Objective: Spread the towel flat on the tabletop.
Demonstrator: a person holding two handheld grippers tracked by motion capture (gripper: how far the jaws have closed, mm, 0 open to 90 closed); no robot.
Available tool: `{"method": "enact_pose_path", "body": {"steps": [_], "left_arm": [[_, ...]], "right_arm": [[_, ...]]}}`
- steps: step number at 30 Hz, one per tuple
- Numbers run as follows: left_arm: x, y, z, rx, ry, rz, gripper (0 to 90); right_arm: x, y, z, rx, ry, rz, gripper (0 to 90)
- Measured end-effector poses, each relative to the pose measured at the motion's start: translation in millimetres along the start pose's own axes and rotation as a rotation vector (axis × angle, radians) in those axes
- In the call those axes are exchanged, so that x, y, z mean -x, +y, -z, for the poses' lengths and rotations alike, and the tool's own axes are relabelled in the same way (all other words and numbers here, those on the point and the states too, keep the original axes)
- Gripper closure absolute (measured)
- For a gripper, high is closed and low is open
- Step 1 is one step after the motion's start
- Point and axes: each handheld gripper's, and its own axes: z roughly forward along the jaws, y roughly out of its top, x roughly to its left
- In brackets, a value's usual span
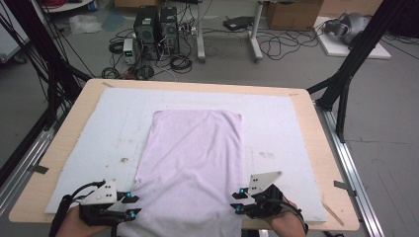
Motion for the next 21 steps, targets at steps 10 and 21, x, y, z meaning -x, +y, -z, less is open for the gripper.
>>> {"method": "enact_pose_path", "body": {"steps": [10, 21], "left_arm": [[3.6, -25.4, 10.3, -0.076, 0.021, 0.051, 79.2], [-15.7, 13.4, -9.3, 0.003, 0.117, -0.008, 66.7]], "right_arm": [[-1.4, -13.9, -9.9, -0.065, 0.018, 0.036, 80.7], [4.6, -4.5, -19.3, -0.061, 0.002, 0.048, 70.1]]}}
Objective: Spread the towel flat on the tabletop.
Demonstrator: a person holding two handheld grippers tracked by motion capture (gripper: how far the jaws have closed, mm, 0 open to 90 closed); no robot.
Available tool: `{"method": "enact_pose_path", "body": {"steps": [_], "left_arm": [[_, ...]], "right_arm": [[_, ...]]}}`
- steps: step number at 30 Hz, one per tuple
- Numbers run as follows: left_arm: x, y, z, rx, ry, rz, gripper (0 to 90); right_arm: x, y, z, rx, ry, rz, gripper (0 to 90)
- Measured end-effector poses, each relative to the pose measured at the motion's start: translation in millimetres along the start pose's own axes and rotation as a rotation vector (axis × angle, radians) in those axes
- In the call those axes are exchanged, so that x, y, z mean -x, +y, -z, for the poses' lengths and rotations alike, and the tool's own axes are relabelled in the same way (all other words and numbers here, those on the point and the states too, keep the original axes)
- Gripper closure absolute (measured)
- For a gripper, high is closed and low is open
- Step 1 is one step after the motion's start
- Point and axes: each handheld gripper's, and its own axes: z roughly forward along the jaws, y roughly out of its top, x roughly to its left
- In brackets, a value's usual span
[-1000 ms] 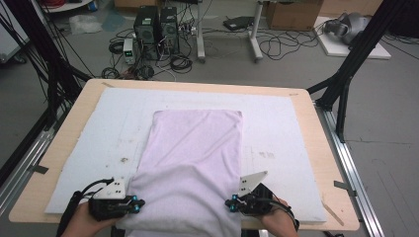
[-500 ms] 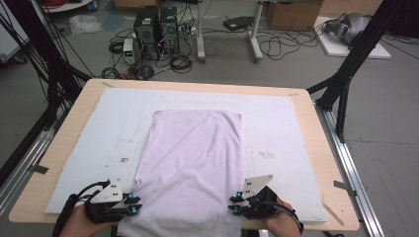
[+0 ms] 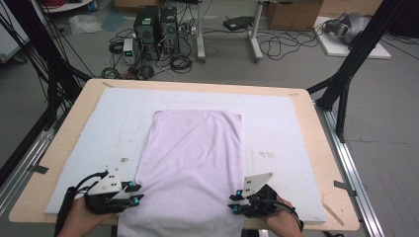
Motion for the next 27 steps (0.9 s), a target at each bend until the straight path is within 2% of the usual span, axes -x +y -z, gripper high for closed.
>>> {"method": "enact_pose_path", "body": {"steps": [2, 3, 4, 5, 6, 7, 9, 11, 12, 14, 17, 18, 20, 22, 23, 24, 27], "left_arm": [[-7.7, -1.7, -11.7, -0.054, 0.041, 0.021, 73.9], [-7.7, -1.7, -11.7, -0.054, 0.041, 0.021, 77.7], [-10.8, -10.1, -11.9, -0.090, 0.048, 0.036, 80.5], [-11.4, -15.2, -8.8, -0.087, 0.050, 0.035, 81.5], [-11.4, -15.2, -8.8, -0.087, 0.050, 0.035, 82.7], [-12.2, -22.6, 0.0, -0.085, 0.057, 0.051, 83.6], [-12.9, -25.3, 7.5, -0.084, 0.060, 0.058, 83.7], [-13.6, -23.4, 14.3, -0.060, 0.050, 0.064, 80.8], [-13.7, -21.2, 17.0, -0.043, 0.046, 0.064, 78.8], [-14.7, -15.0, 18.3, -0.014, 0.028, 0.061, 70.4], [-18.0, -6.2, 8.9, -0.027, 0.035, 0.049, 67.6], [-19.3, -5.8, 4.1, -0.033, 0.040, 0.051, 67.5], [-25.0, -8.6, -3.7, -0.067, 0.060, 0.063, 69.2], [-28.2, -15.7, -8.5, -0.103, 0.078, 0.061, 78.1], [-29.4, -19.3, -6.5, -0.079, 0.074, 0.072, 79.9], [-29.4, -19.3, -6.5, -0.079, 0.074, 0.072, 81.9], [-29.7, -23.6, 2.6, -0.072, 0.090, 0.095, 77.3]], "right_arm": [[1.8, -0.1, -1.2, 0.013, 0.007, -0.008, 73.4], [1.8, -0.1, -1.2, 0.013, 0.007, -0.008, 73.4], [2.7, -1.5, -0.1, 0.013, 0.004, -0.008, 79.0], [2.6, -2.6, 1.0, 0.013, 0.012, -0.008, 83.6], [2.6, -2.6, 1.0, 0.013, 0.012, -0.008, 83.6], [1.4, -5.8, 4.1, 0.008, 0.015, -0.002, 88.0], [0.7, -8.5, 7.7, 0.001, 0.019, 0.000, 88.5], [0.6, -9.3, 11.9, -0.020, 0.029, 0.003, 90.0], [0.1, -9.8, 14.9, -0.030, 0.028, 0.010, 89.8], [1.7, -10.8, 22.5, 0.010, 0.021, -0.013, 87.7], [7.6, -6.2, 24.7, 0.051, -0.012, -0.045, 77.5], [9.7, -4.5, 22.5, 0.059, -0.009, -0.046, 73.7], [12.4, -2.5, 16.0, 0.052, 0.000, -0.052, 72.1], [14.4, -2.6, 8.9, 0.030, -0.001, -0.049, 70.6], [14.8, -3.6, 5.9, 0.019, 0.002, -0.052, 70.5], [14.8, -3.6, 5.9, 0.019, 0.002, -0.052, 70.5], [16.0, -9.7, 7.9, 0.022, 0.000, -0.065, 71.5]]}}
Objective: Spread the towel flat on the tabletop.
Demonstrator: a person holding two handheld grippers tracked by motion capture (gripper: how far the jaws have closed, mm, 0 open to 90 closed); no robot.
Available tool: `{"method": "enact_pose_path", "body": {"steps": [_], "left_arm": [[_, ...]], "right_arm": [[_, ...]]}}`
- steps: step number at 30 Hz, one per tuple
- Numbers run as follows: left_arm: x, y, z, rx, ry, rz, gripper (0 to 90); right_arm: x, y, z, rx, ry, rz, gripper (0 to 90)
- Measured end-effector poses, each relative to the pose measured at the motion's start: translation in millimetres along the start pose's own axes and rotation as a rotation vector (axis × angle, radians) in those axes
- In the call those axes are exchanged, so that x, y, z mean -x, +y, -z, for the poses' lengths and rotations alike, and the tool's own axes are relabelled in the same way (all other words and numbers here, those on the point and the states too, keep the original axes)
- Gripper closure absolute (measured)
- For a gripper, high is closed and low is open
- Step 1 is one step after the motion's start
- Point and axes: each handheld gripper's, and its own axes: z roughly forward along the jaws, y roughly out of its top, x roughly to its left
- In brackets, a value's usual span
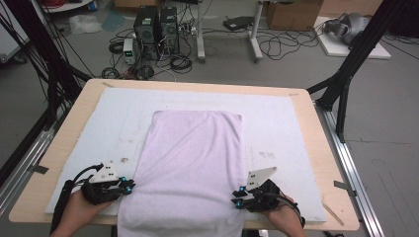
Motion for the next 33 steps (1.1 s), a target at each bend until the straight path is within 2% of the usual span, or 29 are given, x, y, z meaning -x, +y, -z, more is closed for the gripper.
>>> {"method": "enact_pose_path", "body": {"steps": [1, 2, 3, 4, 5, 9, 11, 12, 13, 15, 16, 19, 21, 24, 25, 29, 33], "left_arm": [[-0.2, 0.7, 2.3, 0.015, -0.007, 0.006, 74.9], [-0.9, 2.2, 3.7, 0.033, -0.016, 0.003, 71.7], [-0.9, 2.2, 3.7, 0.033, -0.016, 0.003, 68.9], [-3.6, 8.3, 2.4, 0.049, -0.008, 0.002, 67.4], [-5.9, 12.1, -0.4, 0.052, -0.006, 0.005, 67.1], [-15.9, 23.1, -17.8, 0.037, -0.022, 0.011, 67.9], [-18.1, 21.5, -25.7, -0.010, -0.002, 0.000, 70.6], [-19.9, 18.5, -25.7, 0.008, -0.012, -0.001, 72.8], [-21.6, 16.3, -24.4, 0.018, -0.015, 0.018, 73.8], [-22.3, 15.4, -22.5, 0.020, -0.008, 0.022, 73.2], [-22.9, 15.3, -20.6, 0.011, 0.004, 0.020, 73.2], [-26.4, 16.7, -17.8, 0.033, -0.005, 0.042, 66.7], [-30.2, 24.0, -17.7, 0.059, -0.007, 0.057, 63.5], [-34.3, 30.5, -18.8, 0.081, -0.008, 0.067, 59.8], [-40.3, 36.7, -20.7, 0.107, -0.015, 0.088, 58.2], [-50.7, 46.0, -26.4, 0.151, -0.008, 0.117, 53.4], [-52.1, 51.2, -30.8, 0.162, 0.009, 0.109, 49.4]], "right_arm": [[0.5, -0.6, 1.2, -0.002, 0.004, -0.002, 71.1], [2.3, -1.1, 4.2, 0.001, -0.015, -0.011, 70.9], [2.3, -1.1, 4.2, 0.001, -0.015, -0.011, 70.9], [8.8, -0.5, 7.8, 0.027, -0.039, -0.038, 70.8], [13.6, 1.3, 8.1, 0.039, -0.059, -0.042, 70.7], [37.8, 15.4, 3.5, 0.015, -0.105, -0.070, 68.9], [45.6, 18.1, 0.1, 0.008, -0.100, -0.075, 68.0], [47.5, 18.0, -1.6, -0.002, -0.103, -0.076, 68.0], [48.8, 16.8, -3.3, -0.015, -0.098, -0.079, 68.6], [48.9, 14.6, -4.3, -0.030, -0.098, -0.079, 68.9], [48.2, 11.8, -3.4, -0.012, -0.098, -0.079, 69.2], [49.9, 7.8, 2.7, 0.015, -0.107, -0.093, 66.2], [53.8, 8.8, 6.3, 0.031, -0.128, -0.105, 62.6], [62.8, 12.5, 11.8, 0.065, -0.146, -0.128, 56.2], [66.9, 13.8, 12.6, 0.075, -0.148, -0.140, 53.7], [82.0, 18.7, 12.9, 0.098, -0.182, -0.176, 44.9], [93.2, 23.8, 11.0, 0.125, -0.190, -0.191, 41.1]]}}
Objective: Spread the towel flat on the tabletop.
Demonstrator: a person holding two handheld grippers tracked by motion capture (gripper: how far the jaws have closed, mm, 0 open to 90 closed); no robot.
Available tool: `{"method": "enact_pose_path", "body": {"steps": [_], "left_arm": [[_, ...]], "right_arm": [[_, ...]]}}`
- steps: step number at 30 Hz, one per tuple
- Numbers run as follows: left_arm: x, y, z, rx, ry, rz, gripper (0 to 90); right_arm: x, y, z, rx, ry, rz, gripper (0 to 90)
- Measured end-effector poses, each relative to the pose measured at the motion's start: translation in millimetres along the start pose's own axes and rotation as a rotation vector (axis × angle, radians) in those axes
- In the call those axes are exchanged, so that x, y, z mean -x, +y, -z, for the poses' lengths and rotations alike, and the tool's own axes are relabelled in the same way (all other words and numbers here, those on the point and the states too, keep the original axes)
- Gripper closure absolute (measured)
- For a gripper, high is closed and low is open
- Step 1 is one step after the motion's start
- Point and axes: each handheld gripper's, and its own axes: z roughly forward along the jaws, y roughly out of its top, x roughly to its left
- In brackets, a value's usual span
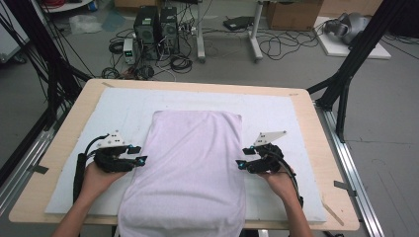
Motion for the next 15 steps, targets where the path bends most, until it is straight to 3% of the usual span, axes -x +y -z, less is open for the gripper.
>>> {"method": "enact_pose_path", "body": {"steps": [6, 15], "left_arm": [[4.0, 2.5, -5.3, 0.000, -0.001, -0.018, 44.8], [4.5, -1.0, -1.8, 0.002, -0.003, -0.012, 43.8]], "right_arm": [[-2.4, 4.3, -6.5, 0.011, -0.006, -0.009, 32.5], [-9.1, 4.7, -8.7, -0.007, -0.007, 0.003, 30.1]]}}
